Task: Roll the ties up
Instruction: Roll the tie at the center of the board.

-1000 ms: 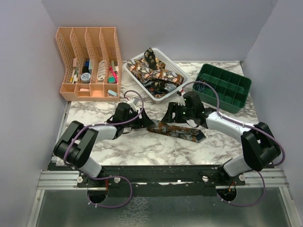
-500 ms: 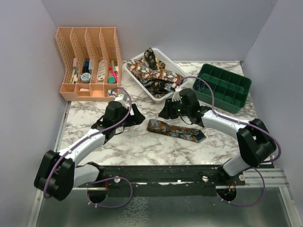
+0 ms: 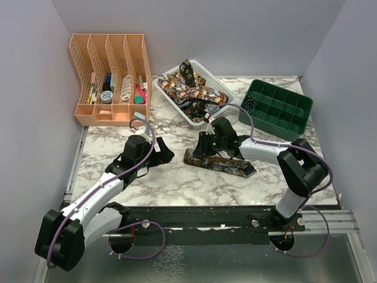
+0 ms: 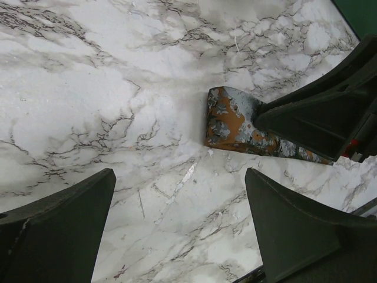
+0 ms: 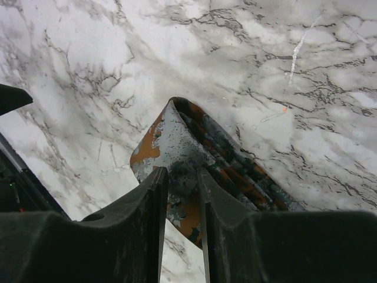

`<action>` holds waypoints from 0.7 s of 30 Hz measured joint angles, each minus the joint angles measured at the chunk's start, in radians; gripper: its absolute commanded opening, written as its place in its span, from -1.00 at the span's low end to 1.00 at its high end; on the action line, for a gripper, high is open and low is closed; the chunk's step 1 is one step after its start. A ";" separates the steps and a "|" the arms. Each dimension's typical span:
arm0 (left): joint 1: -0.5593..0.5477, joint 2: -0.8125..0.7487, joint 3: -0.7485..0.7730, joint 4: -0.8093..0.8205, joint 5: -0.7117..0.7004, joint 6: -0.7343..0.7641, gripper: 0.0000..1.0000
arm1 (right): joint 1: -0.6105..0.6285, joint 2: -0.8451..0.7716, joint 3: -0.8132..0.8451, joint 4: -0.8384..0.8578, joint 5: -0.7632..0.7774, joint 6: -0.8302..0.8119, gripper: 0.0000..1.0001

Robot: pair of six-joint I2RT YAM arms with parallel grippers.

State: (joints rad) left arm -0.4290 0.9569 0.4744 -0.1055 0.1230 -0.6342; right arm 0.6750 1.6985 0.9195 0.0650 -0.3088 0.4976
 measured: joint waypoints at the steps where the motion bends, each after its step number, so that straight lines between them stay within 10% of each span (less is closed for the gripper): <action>1: 0.002 -0.001 0.000 -0.003 0.000 0.000 0.85 | 0.000 0.005 0.000 -0.001 0.006 0.000 -0.36; 7: 0.004 -0.001 0.000 -0.013 0.000 0.001 0.85 | 0.000 0.012 -0.002 -0.005 0.010 -0.006 -0.19; 17: 0.005 0.003 0.000 -0.018 0.000 0.004 0.85 | 0.000 -0.122 0.041 -0.076 0.005 -0.179 0.98; 21: 0.006 0.003 0.000 -0.022 0.000 0.006 0.85 | -0.001 -0.208 -0.068 0.069 -0.043 -0.375 1.00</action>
State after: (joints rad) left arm -0.4229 0.9596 0.4744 -0.1272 0.1226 -0.6285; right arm 0.6743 1.4906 0.8513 0.1341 -0.3515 0.1226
